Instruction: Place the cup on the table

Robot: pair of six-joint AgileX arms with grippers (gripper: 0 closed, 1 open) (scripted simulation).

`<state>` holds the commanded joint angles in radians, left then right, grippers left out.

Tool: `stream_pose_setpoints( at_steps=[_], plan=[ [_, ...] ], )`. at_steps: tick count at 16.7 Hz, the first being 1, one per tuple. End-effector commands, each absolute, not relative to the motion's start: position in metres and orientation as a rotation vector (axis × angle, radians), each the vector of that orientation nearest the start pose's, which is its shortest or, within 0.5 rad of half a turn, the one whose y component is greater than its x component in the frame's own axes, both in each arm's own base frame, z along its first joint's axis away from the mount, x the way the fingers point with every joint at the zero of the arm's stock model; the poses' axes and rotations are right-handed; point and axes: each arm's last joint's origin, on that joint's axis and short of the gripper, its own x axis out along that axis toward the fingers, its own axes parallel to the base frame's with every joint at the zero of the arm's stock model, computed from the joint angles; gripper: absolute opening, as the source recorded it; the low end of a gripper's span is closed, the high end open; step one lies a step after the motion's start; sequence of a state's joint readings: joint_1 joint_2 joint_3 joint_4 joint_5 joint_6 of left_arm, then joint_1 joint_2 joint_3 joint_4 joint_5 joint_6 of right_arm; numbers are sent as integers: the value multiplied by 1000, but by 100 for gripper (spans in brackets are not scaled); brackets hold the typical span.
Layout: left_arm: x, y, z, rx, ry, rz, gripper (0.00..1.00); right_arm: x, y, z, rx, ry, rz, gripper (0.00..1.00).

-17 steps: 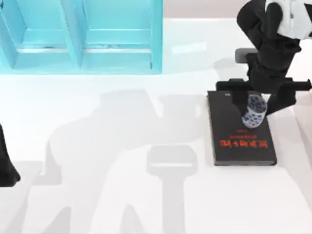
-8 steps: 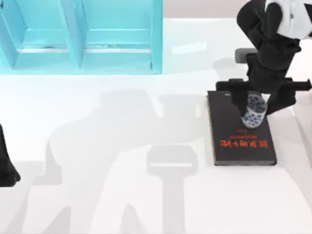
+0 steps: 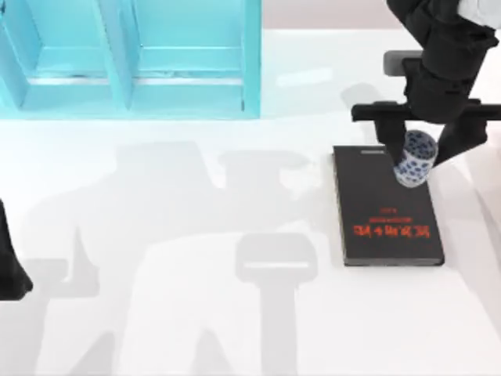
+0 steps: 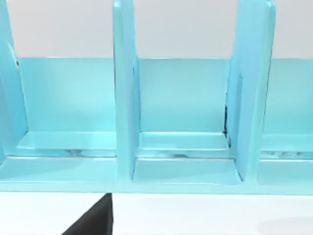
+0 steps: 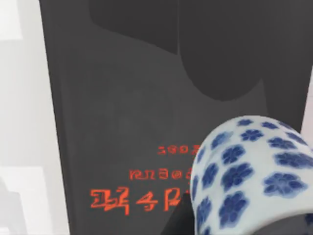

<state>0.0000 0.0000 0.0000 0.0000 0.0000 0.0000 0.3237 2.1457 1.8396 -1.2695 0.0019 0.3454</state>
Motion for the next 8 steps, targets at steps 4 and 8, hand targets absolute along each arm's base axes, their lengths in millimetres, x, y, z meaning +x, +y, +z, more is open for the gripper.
stream_pose_setpoints(
  at_steps=[4,8],
  plan=[
    [106,-1,160,0,0,0,100,397,139,208,11,1574,-11,0],
    [106,-1,160,0,0,0,100,389,163,217,5,1573,-4,0]
  ],
)
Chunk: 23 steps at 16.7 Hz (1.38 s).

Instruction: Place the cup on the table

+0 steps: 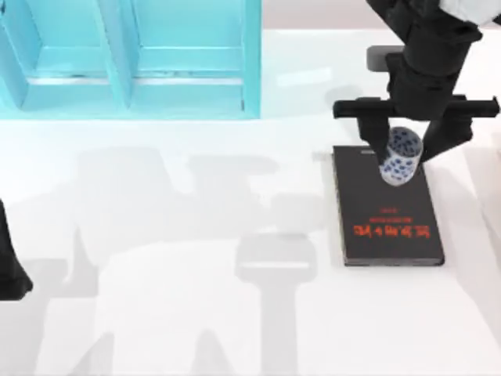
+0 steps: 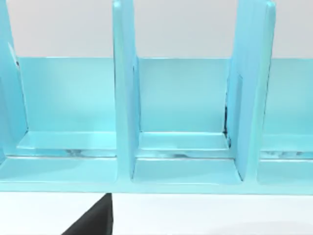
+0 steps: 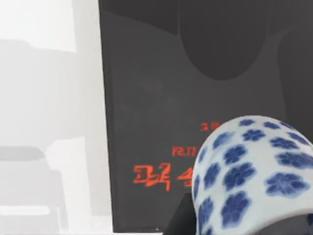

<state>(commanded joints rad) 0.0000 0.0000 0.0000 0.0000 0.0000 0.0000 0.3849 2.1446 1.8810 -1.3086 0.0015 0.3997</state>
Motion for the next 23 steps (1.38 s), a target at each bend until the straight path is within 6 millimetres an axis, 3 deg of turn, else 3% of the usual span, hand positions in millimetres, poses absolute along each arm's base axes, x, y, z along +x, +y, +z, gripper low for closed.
stream_pose_setpoints(
  at_steps=[7,13,19,23],
  plan=[
    [106,-1,160,0,0,0,100,347,233,248,9,1571,-7,0],
    [106,-1,160,0,0,0,100,346,235,244,12,1574,-10,0],
    [106,-1,160,0,0,0,100,346,237,194,13,1567,-4,0],
    [106,-1,160,0,0,0,100,345,237,185,9,1571,-6,0]
  ],
)
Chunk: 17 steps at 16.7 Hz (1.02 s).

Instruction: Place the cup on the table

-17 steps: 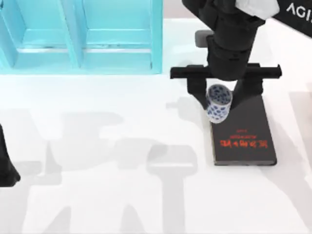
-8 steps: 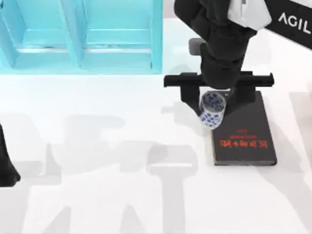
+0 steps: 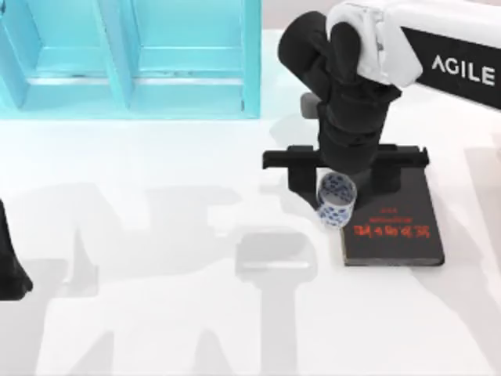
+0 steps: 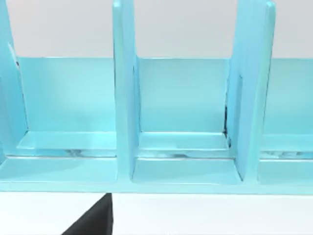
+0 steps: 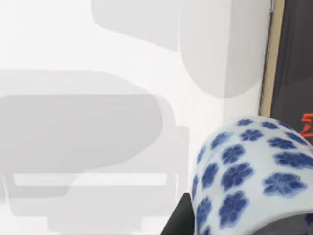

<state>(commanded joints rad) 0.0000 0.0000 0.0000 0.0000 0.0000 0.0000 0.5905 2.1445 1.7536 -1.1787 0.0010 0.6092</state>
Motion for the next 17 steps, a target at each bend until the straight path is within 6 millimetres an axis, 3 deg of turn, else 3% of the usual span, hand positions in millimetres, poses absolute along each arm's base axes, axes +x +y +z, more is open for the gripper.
stream_pose_setpoints(
  at_steps=[1,14,17],
  plan=[
    [106,-1,160,0,0,0,100,345,237,185,9,1571,-6,0],
    [106,-1,160,0,0,0,100,345,237,185,9,1571,-6,98],
    [106,-1,160,0,0,0,100,345,237,185,9,1571,-6,100]
  ],
)
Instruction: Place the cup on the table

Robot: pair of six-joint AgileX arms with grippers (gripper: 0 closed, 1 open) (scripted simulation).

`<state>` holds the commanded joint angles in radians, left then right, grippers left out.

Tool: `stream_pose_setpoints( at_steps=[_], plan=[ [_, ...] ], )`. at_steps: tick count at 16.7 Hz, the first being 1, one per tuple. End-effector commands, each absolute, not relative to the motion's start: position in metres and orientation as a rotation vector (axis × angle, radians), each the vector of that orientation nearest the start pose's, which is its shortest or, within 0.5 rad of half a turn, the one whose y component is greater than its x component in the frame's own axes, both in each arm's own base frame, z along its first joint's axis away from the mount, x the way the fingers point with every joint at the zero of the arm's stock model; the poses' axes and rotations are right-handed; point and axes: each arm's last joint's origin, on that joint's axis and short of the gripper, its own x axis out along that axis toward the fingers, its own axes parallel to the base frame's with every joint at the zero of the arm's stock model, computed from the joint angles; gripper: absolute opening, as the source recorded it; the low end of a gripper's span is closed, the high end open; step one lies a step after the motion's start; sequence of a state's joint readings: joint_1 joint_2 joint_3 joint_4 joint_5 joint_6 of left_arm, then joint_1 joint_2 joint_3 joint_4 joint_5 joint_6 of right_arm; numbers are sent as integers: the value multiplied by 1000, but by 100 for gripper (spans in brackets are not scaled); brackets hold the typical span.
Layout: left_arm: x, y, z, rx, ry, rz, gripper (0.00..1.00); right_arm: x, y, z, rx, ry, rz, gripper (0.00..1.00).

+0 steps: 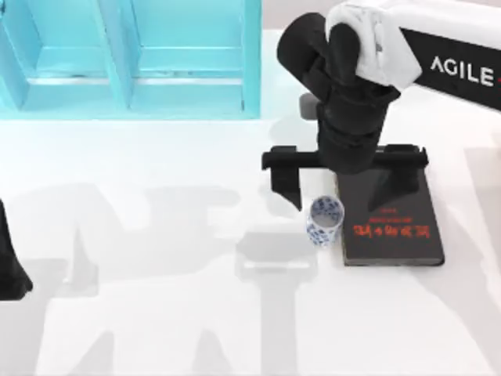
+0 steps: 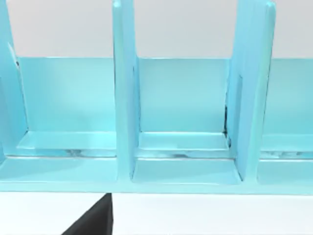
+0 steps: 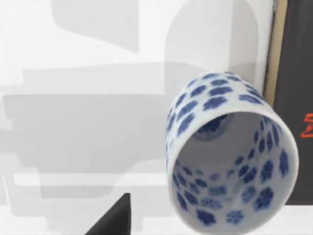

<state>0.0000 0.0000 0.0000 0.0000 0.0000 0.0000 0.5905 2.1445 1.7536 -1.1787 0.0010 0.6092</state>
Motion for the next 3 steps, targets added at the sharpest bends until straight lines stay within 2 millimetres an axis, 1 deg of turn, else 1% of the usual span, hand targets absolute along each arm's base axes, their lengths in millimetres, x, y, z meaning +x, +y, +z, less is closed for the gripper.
stream_pose_setpoints(
  at_steps=[3],
  plan=[
    [106,-1,160,0,0,0,100,345,237,185,9,1571,-6,100]
  ],
)
